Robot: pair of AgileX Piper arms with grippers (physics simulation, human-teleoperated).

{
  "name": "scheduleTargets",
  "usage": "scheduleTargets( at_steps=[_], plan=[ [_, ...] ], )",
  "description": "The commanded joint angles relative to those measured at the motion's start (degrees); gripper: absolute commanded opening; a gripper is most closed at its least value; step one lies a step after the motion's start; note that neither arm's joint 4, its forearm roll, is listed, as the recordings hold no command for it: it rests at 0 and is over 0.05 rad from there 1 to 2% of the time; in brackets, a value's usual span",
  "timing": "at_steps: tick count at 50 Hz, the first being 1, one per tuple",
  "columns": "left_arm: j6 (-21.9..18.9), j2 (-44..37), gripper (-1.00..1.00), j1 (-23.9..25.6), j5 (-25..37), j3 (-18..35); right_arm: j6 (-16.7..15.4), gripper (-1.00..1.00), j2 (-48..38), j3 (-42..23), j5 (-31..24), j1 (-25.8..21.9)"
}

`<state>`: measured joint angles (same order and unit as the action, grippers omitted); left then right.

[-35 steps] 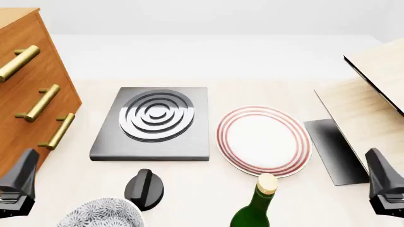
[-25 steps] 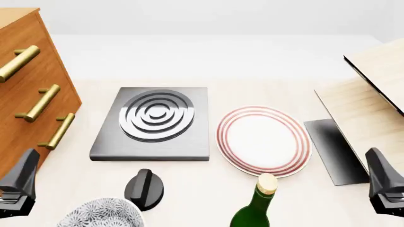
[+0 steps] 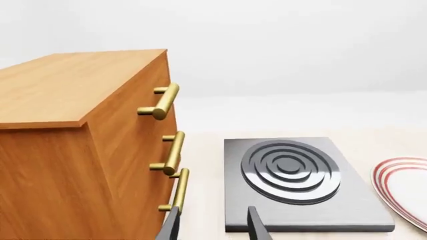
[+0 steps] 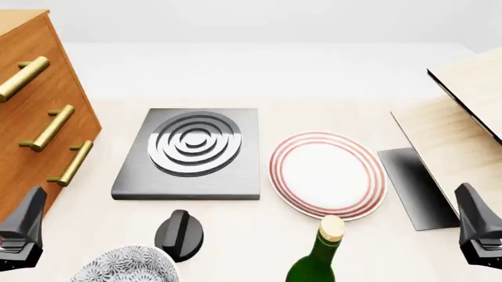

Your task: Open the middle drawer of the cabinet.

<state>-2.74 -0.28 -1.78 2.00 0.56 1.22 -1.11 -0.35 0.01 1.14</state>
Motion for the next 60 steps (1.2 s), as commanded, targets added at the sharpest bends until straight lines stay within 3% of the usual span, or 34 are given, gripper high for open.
scheduleTargets(
  at_steps=[1, 5, 10, 13, 14, 15, 17, 19, 23, 25, 26, 29, 36, 40, 45, 49, 53, 55, 60],
  plan=[
    [0.8, 0.1, 1.00, 0.9, -0.4, -0.1, -0.2, 1.00, 0.1, 0.1, 0.1, -0.1],
    [2.0, -0.5, 1.00, -0.4, -0.1, 0.7, -0.2, 1.00, 0.1, 0.1, 0.1, -0.1],
    [-2.4, -3.8, 1.00, -0.4, 0.2, 3.2, -0.2, 1.00, 0.1, 0.1, 0.1, -0.1],
    [-2.8, -3.7, 1.00, -0.3, 1.7, 4.9, -0.2, 1.00, 0.1, 0.1, 0.1, -0.1],
    [-2.7, -9.4, 1.00, 0.6, -1.1, 5.5, -0.2, 1.00, 0.1, 0.1, 0.1, -0.1],
    [-4.1, -9.8, 1.00, -0.4, -1.6, 5.7, -0.2, 1.00, 0.1, 0.1, 0.1, -0.1],
    [-3.2, -11.4, 1.00, 0.1, -1.6, 7.1, -0.2, 1.00, 0.1, 0.1, 0.1, -0.1],
    [-5.1, -14.4, 1.00, -2.8, -2.4, 8.3, -0.2, 1.00, 0.1, 0.1, 0.1, -0.1],
    [-7.5, -18.7, 1.00, -1.0, -1.4, 12.0, -0.2, 1.00, 0.1, 0.1, 0.1, -0.1],
    [-11.1, -22.9, 1.00, -0.9, -1.7, 13.6, -0.2, 1.00, 0.1, 0.1, 0.1, -0.2],
    [-9.4, -24.9, 1.00, -0.8, -1.5, 15.0, -0.2, 1.00, 0.1, 0.1, 0.1, -0.2],
    [-10.0, -24.4, 1.00, 0.5, 0.8, 18.5, -0.2, 1.00, 0.1, 0.1, 0.1, -0.1],
    [-17.7, -30.5, 1.00, -0.9, 1.8, 23.3, -0.2, 1.00, 0.1, 0.1, 0.1, -0.1],
    [-22.2, -32.6, 1.00, -1.7, 0.8, 23.3, -0.2, 1.00, 0.1, 0.1, 0.1, -0.1],
    [-25.1, -35.4, 1.00, -1.9, 0.4, 24.2, -0.1, 1.00, 0.1, 0.1, 0.1, -0.1],
    [-31.5, -38.3, 1.00, -2.9, -3.0, 21.7, -0.2, 1.00, 0.1, 0.1, 0.1, -0.2],
    [-34.0, -39.9, 1.00, -3.8, -4.9, 20.6, -0.2, 1.00, 0.1, 0.1, 0.1, -0.1],
    [-39.3, -43.9, 1.00, -7.8, -10.4, 16.8, -0.2, 1.00, 0.1, 0.1, 0.1, -0.2],
    [-40.8, -46.5, 1.00, -9.2, -13.4, 15.3, -0.2, 1.00, 0.1, 0.1, 0.1, -0.1]
  ],
)
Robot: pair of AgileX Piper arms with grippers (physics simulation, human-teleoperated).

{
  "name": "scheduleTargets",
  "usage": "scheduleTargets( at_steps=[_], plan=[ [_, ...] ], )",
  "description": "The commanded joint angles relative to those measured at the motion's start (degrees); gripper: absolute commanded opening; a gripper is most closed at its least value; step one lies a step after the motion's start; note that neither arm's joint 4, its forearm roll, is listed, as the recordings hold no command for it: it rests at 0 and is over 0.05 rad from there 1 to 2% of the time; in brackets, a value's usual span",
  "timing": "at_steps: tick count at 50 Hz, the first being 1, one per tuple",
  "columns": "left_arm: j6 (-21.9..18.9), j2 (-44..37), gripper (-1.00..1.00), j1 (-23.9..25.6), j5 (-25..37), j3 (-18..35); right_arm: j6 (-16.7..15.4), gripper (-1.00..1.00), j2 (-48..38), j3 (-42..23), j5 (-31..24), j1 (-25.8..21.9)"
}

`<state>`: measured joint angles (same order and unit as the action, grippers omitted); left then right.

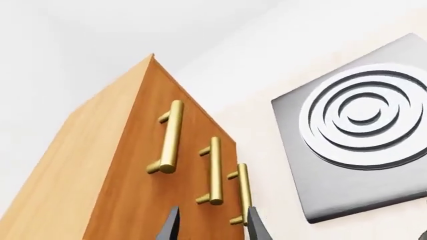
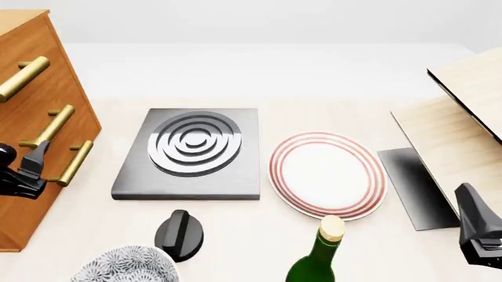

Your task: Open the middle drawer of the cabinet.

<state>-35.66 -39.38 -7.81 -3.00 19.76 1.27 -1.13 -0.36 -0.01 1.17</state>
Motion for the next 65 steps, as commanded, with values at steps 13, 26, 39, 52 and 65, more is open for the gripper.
scheduleTargets(
  at_steps=[13, 26, 39, 52, 65],
  plan=[
    [-17.2, -9.6, 1.00, -5.9, -19.2, -8.9, -0.2, 1.00, 0.1, 0.1, 0.1, -0.2],
    [-24.8, -10.6, 1.00, -5.8, -30.3, -14.3, -0.2, 1.00, 0.1, 0.1, 0.1, -0.2],
    [-23.5, -13.4, 1.00, -5.5, -30.7, -12.7, -0.2, 1.00, 0.1, 0.1, 0.1, -0.2],
    [-26.5, -22.2, 1.00, -8.9, -40.0, -13.4, -0.2, 1.00, 0.1, 0.1, 0.1, -0.2],
    [-25.6, -26.9, 1.00, -9.2, -41.0, -10.6, -0.2, 1.00, 0.1, 0.1, 0.1, -0.2]
  ],
)
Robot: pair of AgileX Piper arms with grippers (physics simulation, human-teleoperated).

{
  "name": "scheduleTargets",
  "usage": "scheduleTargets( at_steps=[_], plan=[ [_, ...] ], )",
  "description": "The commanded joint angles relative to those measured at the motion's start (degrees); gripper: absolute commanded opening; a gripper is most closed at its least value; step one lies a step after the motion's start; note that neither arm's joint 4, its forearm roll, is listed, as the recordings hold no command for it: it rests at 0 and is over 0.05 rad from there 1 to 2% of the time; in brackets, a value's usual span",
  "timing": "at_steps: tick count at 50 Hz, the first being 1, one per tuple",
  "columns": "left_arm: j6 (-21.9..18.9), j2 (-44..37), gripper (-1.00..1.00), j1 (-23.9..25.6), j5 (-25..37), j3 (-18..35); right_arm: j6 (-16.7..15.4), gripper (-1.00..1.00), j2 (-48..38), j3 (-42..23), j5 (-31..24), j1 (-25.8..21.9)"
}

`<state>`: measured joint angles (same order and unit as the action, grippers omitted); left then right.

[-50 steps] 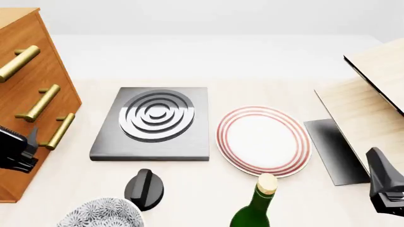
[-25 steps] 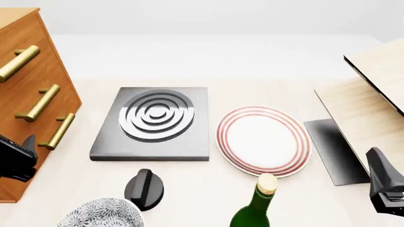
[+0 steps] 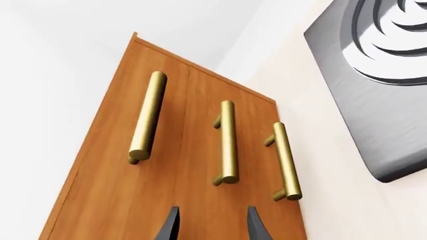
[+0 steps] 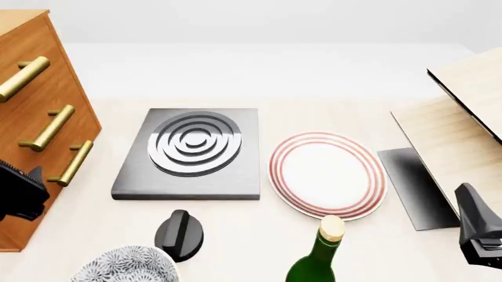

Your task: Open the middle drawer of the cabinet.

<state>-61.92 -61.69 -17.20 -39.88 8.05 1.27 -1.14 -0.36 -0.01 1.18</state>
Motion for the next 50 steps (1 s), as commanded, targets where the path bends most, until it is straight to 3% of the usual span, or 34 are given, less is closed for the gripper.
scheduleTargets(
  at_steps=[1, 8, 50],
  plan=[
    [0.8, -5.1, 1.00, 0.2, -4.1, 1.4, -0.2, 1.00, 0.1, 0.1, 0.1, -0.2],
    [-0.4, -9.6, 1.00, -0.7, -9.4, 1.7, -0.2, 1.00, 0.1, 0.1, 0.1, -0.2],
    [-1.2, -22.5, 1.00, -3.5, -14.1, 10.5, -0.2, 1.00, 0.1, 0.1, 0.1, -0.2]
  ],
)
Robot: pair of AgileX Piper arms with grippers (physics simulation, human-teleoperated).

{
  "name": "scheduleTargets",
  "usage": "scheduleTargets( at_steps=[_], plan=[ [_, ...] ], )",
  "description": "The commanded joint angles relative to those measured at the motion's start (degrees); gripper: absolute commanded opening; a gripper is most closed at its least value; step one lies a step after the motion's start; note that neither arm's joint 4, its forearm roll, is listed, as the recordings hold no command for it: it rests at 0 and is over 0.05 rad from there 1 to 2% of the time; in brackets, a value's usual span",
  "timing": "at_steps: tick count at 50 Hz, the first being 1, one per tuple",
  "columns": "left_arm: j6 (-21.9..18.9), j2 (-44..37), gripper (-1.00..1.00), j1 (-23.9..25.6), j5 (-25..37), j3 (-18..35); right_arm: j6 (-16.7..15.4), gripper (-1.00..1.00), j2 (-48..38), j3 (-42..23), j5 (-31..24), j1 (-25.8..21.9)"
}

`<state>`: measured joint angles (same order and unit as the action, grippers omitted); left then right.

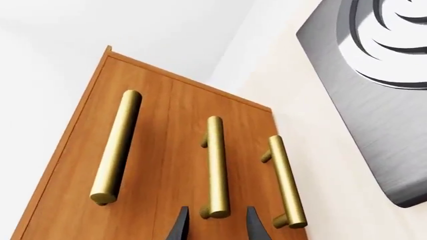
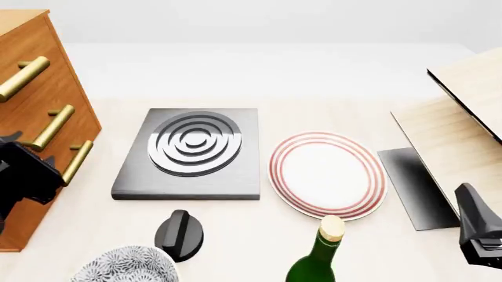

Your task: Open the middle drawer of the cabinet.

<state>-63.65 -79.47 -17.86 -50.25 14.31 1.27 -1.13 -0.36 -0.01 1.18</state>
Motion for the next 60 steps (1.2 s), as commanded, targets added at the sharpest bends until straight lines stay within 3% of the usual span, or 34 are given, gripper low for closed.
scheduleTargets(
  at_steps=[1, 9, 28, 47, 48, 60],
  plan=[
    [0.4, -5.2, 1.00, -3.1, -3.8, 4.6, -0.2, 1.00, 0.1, 0.1, 0.1, -0.2],
    [-0.1, -8.9, 1.00, -4.8, -5.0, 7.3, -0.2, 1.00, 0.1, 0.1, 0.1, -0.2],
    [0.3, -5.9, 1.00, -9.4, 0.9, 12.8, -0.2, 1.00, 0.1, 0.1, 0.1, -0.2],
    [0.2, -7.5, 1.00, -12.4, 1.2, 15.2, -0.2, 1.00, 0.1, 0.1, 0.1, -0.2],
    [0.2, -7.4, -1.00, -12.4, 0.8, 15.1, -0.2, 1.00, 0.1, 0.1, 0.1, -0.2],
    [0.1, -7.4, -1.00, -11.0, -1.2, 14.0, -0.2, 1.00, 0.1, 0.1, 0.1, -0.2]
  ],
)
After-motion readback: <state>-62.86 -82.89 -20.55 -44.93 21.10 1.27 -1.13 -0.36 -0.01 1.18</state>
